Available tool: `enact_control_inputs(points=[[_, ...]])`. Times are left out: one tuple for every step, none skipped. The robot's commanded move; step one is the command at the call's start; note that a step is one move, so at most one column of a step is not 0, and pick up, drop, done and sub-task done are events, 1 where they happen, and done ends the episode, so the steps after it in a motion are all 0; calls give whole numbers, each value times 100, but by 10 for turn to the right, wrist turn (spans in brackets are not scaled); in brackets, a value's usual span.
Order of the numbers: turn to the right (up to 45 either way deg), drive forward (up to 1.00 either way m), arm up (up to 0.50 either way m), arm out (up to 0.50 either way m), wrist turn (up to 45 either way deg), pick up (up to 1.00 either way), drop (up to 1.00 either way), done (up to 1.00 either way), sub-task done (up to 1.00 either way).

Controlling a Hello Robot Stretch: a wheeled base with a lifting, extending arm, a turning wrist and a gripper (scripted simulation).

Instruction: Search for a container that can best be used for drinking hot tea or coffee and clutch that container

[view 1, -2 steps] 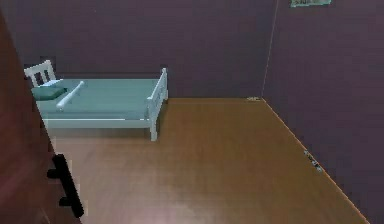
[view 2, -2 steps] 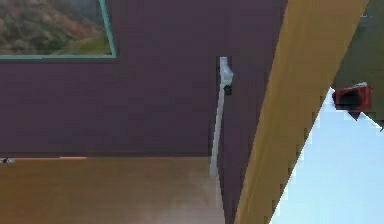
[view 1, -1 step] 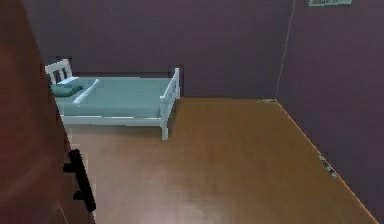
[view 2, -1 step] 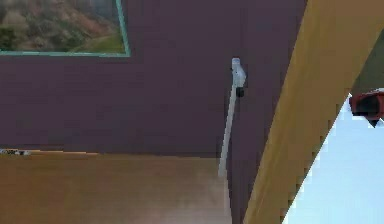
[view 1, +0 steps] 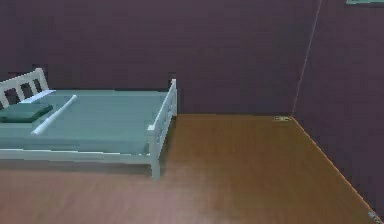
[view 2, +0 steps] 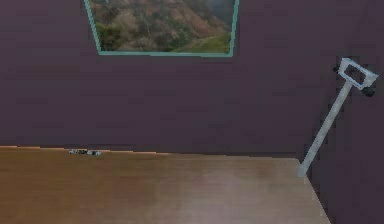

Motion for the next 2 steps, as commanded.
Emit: enact_control_inputs(points=[[-60, 0, 0, 0, 0, 0, 0, 0, 0], [0, 50, 0, 0, 0, 0, 0, 0, 0]])
